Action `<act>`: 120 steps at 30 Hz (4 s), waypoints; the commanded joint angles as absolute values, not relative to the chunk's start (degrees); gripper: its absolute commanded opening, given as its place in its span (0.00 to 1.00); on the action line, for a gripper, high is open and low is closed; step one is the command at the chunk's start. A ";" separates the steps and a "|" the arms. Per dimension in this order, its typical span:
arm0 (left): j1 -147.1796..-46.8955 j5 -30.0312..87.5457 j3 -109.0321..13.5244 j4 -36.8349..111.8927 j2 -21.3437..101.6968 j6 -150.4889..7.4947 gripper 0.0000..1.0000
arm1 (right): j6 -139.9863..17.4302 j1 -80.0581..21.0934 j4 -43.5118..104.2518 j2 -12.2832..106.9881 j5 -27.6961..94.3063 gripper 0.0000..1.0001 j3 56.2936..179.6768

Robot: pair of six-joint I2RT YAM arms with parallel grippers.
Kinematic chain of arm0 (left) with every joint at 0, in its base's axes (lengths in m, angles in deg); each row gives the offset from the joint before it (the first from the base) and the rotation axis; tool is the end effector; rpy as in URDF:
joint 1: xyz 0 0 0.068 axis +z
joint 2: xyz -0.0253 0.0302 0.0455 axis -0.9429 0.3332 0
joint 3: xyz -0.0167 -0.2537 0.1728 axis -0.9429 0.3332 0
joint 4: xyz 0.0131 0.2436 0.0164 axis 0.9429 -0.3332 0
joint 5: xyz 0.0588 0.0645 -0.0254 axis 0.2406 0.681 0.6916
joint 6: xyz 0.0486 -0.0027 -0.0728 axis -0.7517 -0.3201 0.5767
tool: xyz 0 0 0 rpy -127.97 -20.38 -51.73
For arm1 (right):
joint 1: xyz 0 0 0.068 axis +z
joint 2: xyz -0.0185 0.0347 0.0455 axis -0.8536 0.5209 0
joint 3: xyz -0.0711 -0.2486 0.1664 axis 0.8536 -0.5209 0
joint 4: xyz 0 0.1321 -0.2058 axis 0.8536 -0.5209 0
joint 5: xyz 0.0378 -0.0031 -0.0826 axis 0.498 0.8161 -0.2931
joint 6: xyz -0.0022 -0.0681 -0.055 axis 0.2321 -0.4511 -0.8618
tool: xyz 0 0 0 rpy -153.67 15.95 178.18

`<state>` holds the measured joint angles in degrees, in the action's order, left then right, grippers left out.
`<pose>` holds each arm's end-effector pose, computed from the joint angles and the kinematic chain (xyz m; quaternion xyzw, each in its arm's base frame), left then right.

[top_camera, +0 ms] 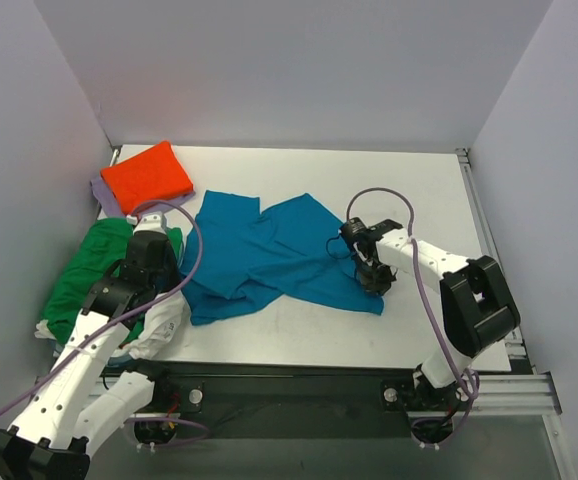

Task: Fold and stack the t-shirts
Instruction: Flatten out the tshirt

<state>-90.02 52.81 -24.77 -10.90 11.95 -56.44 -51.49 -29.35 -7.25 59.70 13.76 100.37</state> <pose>0.1459 -0.0292 0.2973 -0.1102 0.9078 -0.0340 0.4033 0.2694 0.1325 0.1862 -0.0938 0.9801 -0.0394 0.1705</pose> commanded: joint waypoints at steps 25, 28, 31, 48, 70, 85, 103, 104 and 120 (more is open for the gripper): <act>-89.61 54.33 -27.35 -8.08 17.06 -59.52 0.00 | -50.60 -50.96 -15.35 56.89 19.32 0.42 104.75; -89.61 54.42 -27.62 -7.38 17.77 -59.44 0.00 | -49.81 -51.14 -15.44 55.13 23.98 0.43 102.83; -89.61 53.98 -27.27 -6.76 17.86 -59.26 0.00 | -48.76 -51.14 -15.09 54.16 27.33 0.43 99.23; -89.61 54.07 -27.09 -7.99 17.33 -59.35 0.00 | -47.97 -54.83 -9.38 56.00 29.09 0.44 93.68; -89.61 54.86 -27.62 -8.43 17.59 -59.43 0.00 | -45.24 -56.32 -6.39 62.16 30.15 0.17 91.75; -89.61 58.03 -42.45 -2.11 25.32 -59.52 0.00 | -44.19 -58.17 -19.03 52.32 34.63 0.00 108.69; -94.53 57.15 -79.81 8.70 31.13 -63.56 0.00 | -47.00 -58.43 -26.25 34.75 28.48 0.00 145.96; -94.88 57.06 -80.87 9.75 30.61 -64.17 0.00 | -47.52 -58.52 -26.08 33.35 27.43 0.00 148.41; -96.55 46.86 -95.01 16.37 50.71 -68.48 0.00 | -46.91 -60.89 -20.63 45.45 27.31 0.00 157.93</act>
